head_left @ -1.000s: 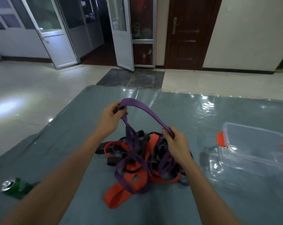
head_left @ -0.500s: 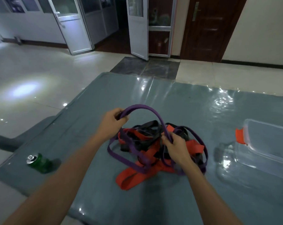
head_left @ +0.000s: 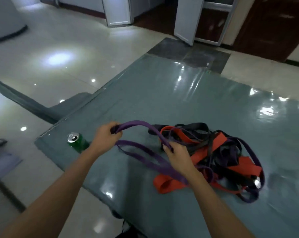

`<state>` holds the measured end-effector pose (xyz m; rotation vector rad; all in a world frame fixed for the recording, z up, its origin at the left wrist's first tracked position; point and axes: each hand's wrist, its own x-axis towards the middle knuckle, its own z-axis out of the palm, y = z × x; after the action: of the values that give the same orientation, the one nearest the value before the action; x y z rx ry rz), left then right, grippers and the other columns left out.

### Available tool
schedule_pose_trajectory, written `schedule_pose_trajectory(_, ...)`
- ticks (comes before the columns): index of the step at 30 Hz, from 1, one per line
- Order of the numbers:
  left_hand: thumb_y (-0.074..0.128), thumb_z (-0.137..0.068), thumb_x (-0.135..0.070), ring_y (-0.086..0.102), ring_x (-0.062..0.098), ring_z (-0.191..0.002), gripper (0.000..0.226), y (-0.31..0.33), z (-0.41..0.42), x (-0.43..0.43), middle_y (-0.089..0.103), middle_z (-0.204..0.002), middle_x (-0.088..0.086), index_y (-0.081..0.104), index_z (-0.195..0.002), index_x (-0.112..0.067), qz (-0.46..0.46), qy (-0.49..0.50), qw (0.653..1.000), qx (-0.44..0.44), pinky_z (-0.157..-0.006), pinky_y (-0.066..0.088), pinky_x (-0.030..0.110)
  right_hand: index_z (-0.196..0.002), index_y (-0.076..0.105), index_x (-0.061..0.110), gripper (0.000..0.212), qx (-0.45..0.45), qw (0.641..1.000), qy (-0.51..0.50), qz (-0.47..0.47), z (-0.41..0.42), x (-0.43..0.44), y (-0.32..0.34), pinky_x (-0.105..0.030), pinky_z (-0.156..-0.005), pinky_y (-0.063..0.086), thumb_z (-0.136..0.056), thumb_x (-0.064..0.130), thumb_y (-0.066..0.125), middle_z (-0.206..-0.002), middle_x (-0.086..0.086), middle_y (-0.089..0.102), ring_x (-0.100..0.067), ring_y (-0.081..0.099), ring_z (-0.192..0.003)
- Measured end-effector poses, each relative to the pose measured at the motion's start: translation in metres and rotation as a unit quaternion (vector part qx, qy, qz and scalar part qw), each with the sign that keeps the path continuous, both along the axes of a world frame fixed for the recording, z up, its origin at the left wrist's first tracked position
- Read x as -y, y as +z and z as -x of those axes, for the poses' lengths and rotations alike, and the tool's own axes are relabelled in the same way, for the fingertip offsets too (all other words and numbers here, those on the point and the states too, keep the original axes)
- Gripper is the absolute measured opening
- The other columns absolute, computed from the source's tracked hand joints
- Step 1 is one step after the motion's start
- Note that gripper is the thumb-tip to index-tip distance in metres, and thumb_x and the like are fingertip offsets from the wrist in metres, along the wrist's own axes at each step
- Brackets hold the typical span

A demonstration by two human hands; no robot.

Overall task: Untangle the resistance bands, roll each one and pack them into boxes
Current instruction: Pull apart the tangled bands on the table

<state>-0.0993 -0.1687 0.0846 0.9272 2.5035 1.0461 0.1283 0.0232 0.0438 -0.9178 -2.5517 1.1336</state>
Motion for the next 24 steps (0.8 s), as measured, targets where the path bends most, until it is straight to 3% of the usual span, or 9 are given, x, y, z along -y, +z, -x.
schedule_pose_trajectory(5,0.07,-0.083,-0.003,0.067,0.017,-0.09,0.039,-0.025,0.032,0.044,0.072,-0.1,-0.003,0.067,-0.117,-0.022,0.017,0.029,0.999,0.037,-0.086,0.053,0.034,-0.069,0.045,0.021,0.032,0.027,0.998,0.047,-0.022,0.055,0.029,-0.009,-0.032,-0.062,0.029,-0.098,0.024,0.059,-0.064,0.008,0.043,-0.018,0.046,-0.066)
schedule_pose_trajectory(9,0.076,-0.082,-0.009,0.066,0.019,-0.093,0.035,-0.053,0.044,0.063,0.069,-0.095,-0.003,0.069,-0.115,-0.018,0.063,0.019,0.997,0.031,-0.092,0.052,0.034,-0.076,0.058,0.014,0.024,0.098,0.99,0.094,-0.027,0.081,0.042,-0.037,-0.032,-0.07,0.034,-0.097,0.025,0.06,-0.081,-0.004,0.056,-0.029,0.058,-0.084)
schedule_pose_trajectory(11,0.076,-0.083,-0.015,0.066,0.022,-0.099,0.036,-0.066,0.047,0.066,0.07,-0.099,-0.001,0.068,-0.118,-0.017,0.095,0.0,0.995,0.035,-0.094,0.049,0.03,-0.105,0.068,0.008,0.026,0.166,0.98,0.104,-0.042,0.088,0.044,-0.056,-0.036,-0.09,0.044,-0.097,0.032,0.059,-0.116,-0.013,0.064,-0.034,0.057,-0.113)
schedule_pose_trajectory(12,0.075,-0.083,-0.018,0.066,0.024,-0.104,0.038,-0.072,0.047,0.067,0.071,-0.106,0.001,0.067,-0.119,-0.017,0.105,-0.016,0.994,0.018,-0.095,0.047,0.03,-0.124,0.064,0.01,0.038,0.199,0.972,0.108,-0.055,0.089,0.045,-0.064,-0.038,-0.103,0.041,-0.096,0.035,0.059,-0.137,-0.014,0.056,-0.033,0.05,-0.127)
schedule_pose_trajectory(14,0.069,-0.079,-0.035,0.061,0.028,-0.115,0.049,-0.084,0.046,0.064,0.068,-0.122,0.002,0.064,-0.126,-0.02,0.121,-0.064,0.99,-0.042,-0.1,0.047,0.035,-0.148,0.042,0.015,0.06,0.24,0.962,0.111,-0.068,0.088,0.048,-0.073,-0.042,-0.115,0.031,-0.096,0.04,0.058,-0.156,-0.01,0.038,-0.03,0.034,-0.143)
schedule_pose_trajectory(17,0.059,-0.078,-0.057,0.043,0.025,-0.138,0.074,-0.097,0.035,0.051,0.049,-0.147,-0.001,0.047,-0.145,-0.028,0.164,-0.153,0.971,-0.082,-0.11,0.038,0.042,-0.156,0.022,0.016,0.078,0.28,0.949,0.124,-0.075,0.084,0.051,-0.081,-0.046,-0.115,0.027,-0.095,0.044,0.06,-0.16,-0.008,0.029,-0.028,0.027,-0.147)
schedule_pose_trajectory(19,0.061,-0.081,-0.065,0.016,0.022,-0.152,0.09,-0.107,0.026,0.038,0.023,-0.163,-0.003,0.025,-0.156,-0.032,0.223,-0.22,0.946,-0.088,-0.12,0.02,0.045,-0.158,0.015,0.016,0.083,0.3,0.939,0.133,-0.098,0.08,0.052,-0.084,-0.046,-0.116,0.026,-0.094,0.042,0.061,-0.162,-0.007,0.024,-0.026,0.024,-0.149)
schedule_pose_trajectory(22,0.059,-0.081,-0.073,-0.014,0.021,-0.154,0.107,-0.121,0.022,0.016,-0.008,-0.168,-0.004,0.0,-0.159,-0.033,0.294,-0.278,0.91,-0.096,-0.123,0.001,0.049,-0.158,0.015,0.016,0.086,0.318,0.933,0.102,-0.135,0.071,0.051,-0.087,-0.045,-0.114,0.03,-0.092,0.039,0.064,-0.16,-0.008,0.028,-0.028,0.03,-0.146)
schedule_pose_trajectory(24,0.058,-0.082,-0.072,-0.017,0.024,-0.153,0.108,-0.13,0.024,0.003,-0.011,-0.168,-0.001,-0.005,-0.159,-0.031,0.316,-0.296,0.894,-0.117,-0.123,-0.002,0.054,-0.154,0.024,0.014,0.082,0.328,0.929,0.065,-0.156,0.062,0.048,-0.087,-0.045,-0.11,0.036,-0.089,0.039,0.067,-0.153,-0.01,0.039,-0.03,0.038,-0.139)
